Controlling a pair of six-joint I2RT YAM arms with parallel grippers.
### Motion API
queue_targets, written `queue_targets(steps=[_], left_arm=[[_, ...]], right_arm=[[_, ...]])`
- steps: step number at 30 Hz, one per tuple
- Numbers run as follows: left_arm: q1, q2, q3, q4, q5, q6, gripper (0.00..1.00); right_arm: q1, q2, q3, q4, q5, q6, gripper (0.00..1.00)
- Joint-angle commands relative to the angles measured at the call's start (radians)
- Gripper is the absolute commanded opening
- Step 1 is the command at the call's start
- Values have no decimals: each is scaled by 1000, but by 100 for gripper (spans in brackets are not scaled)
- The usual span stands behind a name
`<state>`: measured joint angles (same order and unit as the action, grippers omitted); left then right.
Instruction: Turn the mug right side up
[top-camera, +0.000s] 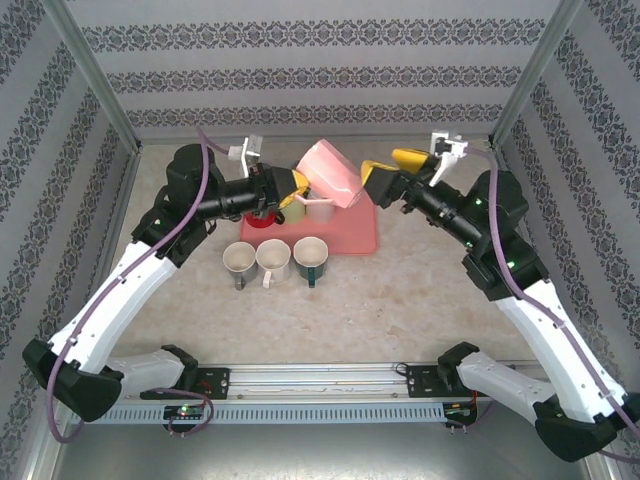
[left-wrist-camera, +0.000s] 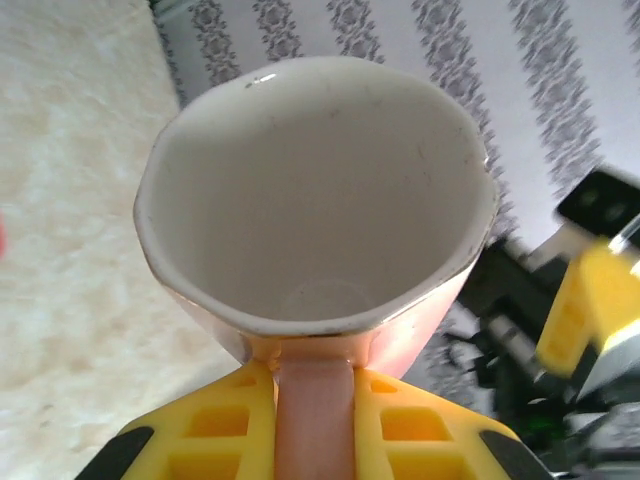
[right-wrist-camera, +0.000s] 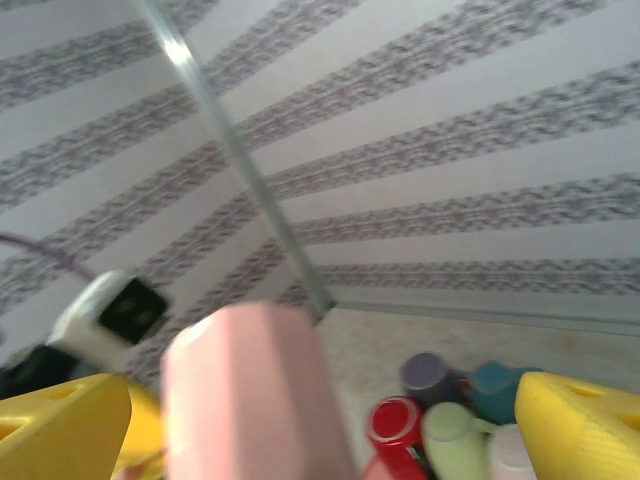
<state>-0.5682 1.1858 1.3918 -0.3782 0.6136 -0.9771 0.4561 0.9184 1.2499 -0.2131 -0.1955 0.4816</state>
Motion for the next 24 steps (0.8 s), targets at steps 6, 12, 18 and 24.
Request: queue_targets(steps=[6, 12, 18, 24], left_arm=[[-339, 86, 76, -244, -573, 402, 0], [-489, 226, 59, -210, -807, 435, 0], [-552, 339, 4, -134, -1041, 323, 0], [-595, 448, -29, -37, -1133, 288, 0]], right_arm=[[-8, 4, 178, -260, 237, -54, 98], [-8, -17, 178, -321, 329, -48, 98], [-8, -33, 172, -365, 370, -34, 98], [-8, -56, 123, -373, 398, -1, 98]])
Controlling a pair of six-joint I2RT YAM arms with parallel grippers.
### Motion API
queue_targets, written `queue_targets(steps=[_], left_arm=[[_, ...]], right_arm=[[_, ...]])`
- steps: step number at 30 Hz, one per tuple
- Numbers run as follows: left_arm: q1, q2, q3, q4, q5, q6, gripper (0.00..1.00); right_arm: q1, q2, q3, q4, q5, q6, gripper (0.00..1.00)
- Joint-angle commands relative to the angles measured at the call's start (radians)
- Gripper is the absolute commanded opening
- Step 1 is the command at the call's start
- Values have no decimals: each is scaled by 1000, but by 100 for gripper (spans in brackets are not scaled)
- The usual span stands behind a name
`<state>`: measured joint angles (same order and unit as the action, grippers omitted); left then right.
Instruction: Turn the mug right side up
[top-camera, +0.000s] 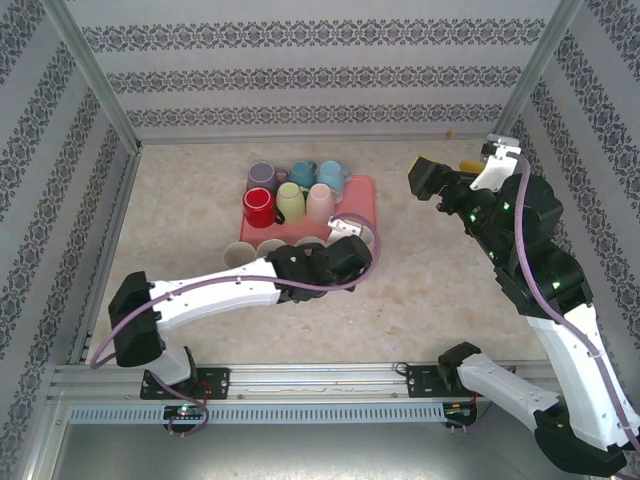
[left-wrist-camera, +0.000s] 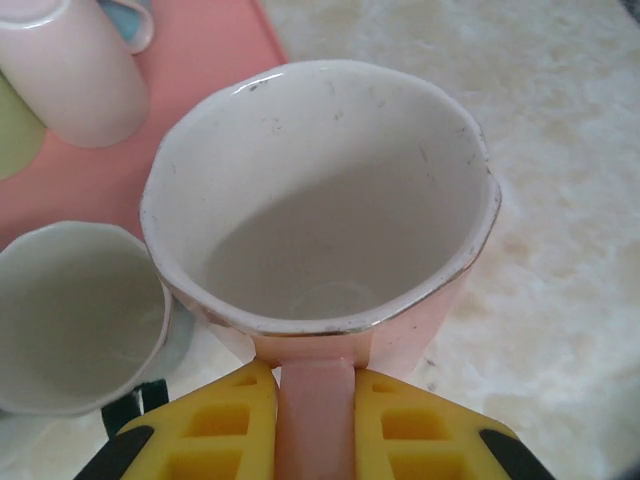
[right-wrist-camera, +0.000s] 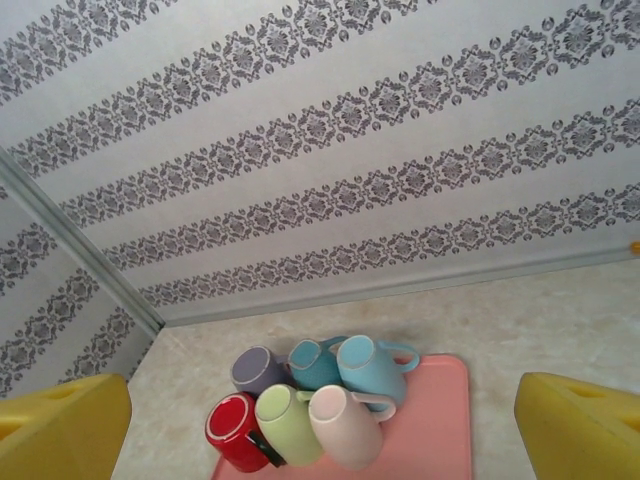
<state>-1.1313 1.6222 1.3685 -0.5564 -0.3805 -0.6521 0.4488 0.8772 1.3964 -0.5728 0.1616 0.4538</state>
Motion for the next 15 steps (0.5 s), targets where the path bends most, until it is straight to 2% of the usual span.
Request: queue_targets(steps=[1, 6, 15], left_arm=[[-36, 23, -10, 149, -159, -44, 0], [-41, 63, -64, 192, -237, -88, 0], [-40, 97, -169, 323, -253, -117, 0]], right_arm=[[-1, -18, -33, -12, 41, 34, 97], [-1, -19, -72, 0, 34, 60, 97], [-1, -1, -92, 16, 12, 79, 97]])
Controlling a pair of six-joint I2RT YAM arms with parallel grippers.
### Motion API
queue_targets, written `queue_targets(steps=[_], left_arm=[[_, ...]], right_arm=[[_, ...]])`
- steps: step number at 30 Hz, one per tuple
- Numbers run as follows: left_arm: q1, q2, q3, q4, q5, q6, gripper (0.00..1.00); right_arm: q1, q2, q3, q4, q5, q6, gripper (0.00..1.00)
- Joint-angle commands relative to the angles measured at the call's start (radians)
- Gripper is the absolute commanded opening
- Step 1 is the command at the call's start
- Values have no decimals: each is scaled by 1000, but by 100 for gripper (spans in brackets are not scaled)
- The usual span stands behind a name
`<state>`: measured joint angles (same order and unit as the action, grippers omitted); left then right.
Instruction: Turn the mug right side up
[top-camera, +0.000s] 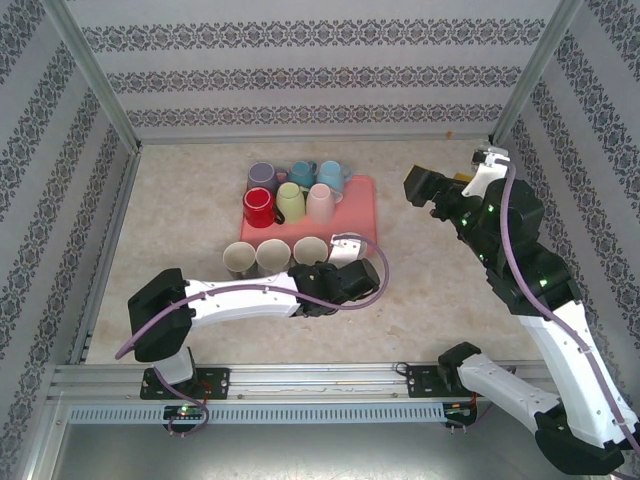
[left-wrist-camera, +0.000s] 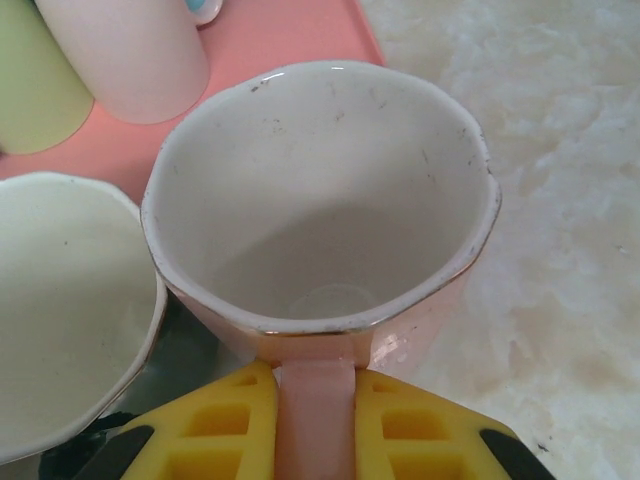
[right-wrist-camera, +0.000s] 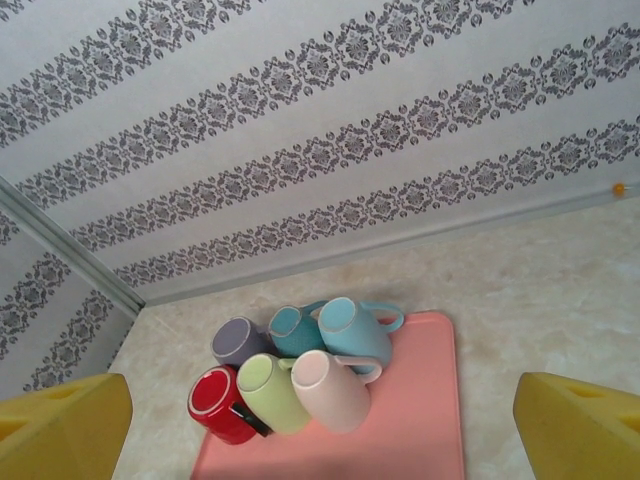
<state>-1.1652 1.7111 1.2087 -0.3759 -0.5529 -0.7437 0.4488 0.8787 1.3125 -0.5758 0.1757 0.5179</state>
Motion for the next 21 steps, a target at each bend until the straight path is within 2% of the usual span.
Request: queue_targets(steps=[1, 8, 21], left_arm=[[-6, 12, -15, 156, -77, -21, 0], [-7, 40, -35, 189, -76, 4, 0], [-5, 97, -18, 145, -112, 6, 5]], right_arm=[[-1, -1, -9, 19, -2, 15, 97], [-1, -7, -28, 21, -8, 16, 97], [-4, -17, -64, 33, -19, 21, 98]])
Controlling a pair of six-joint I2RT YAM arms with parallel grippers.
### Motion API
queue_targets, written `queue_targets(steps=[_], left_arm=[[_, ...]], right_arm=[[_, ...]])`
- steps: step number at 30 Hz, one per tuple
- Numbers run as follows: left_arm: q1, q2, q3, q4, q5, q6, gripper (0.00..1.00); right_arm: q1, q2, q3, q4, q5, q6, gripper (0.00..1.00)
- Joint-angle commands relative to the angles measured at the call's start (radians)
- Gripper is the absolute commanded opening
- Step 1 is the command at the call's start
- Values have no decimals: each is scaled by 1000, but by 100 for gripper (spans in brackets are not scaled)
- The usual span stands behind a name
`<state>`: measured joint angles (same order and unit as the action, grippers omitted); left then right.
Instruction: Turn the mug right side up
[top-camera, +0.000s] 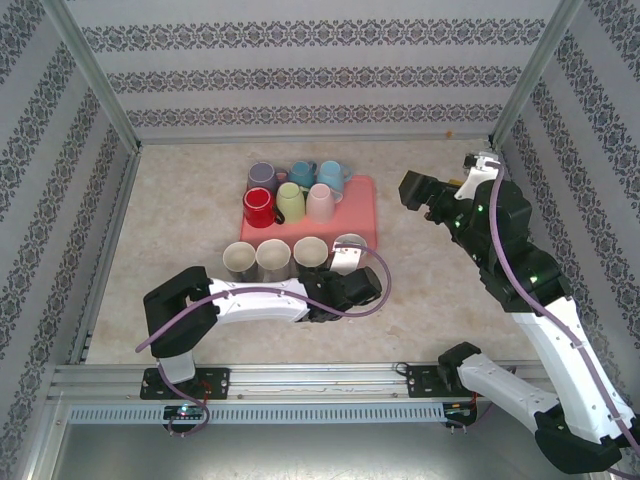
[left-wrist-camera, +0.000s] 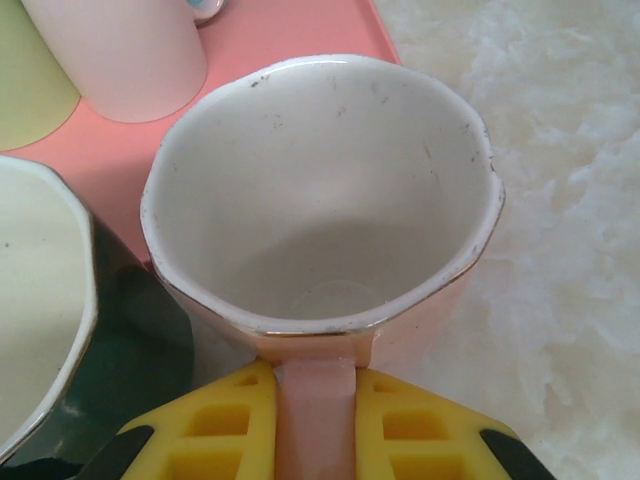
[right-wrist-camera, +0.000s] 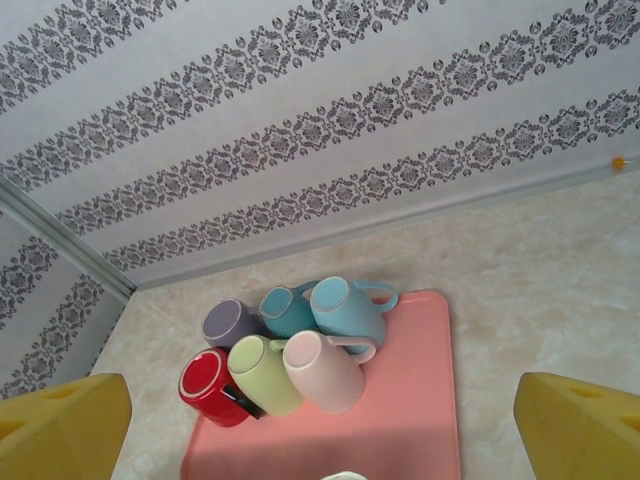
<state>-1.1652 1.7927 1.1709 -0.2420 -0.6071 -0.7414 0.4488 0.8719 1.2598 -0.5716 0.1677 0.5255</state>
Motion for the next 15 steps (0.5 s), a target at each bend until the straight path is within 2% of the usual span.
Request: queue_targets(steps=[1, 7, 15], left_arm=[[-5, 17, 19, 7, -66, 4, 8], [-2, 28, 27, -32, -71, -20, 22], [-2, 37, 26, -51, -78, -20, 31]], right_arm=[[-4, -10, -13, 30, -14, 13, 98], [-7, -8, -25, 42, -20, 17, 98], [-10, -5, -30, 49, -29, 24, 98]])
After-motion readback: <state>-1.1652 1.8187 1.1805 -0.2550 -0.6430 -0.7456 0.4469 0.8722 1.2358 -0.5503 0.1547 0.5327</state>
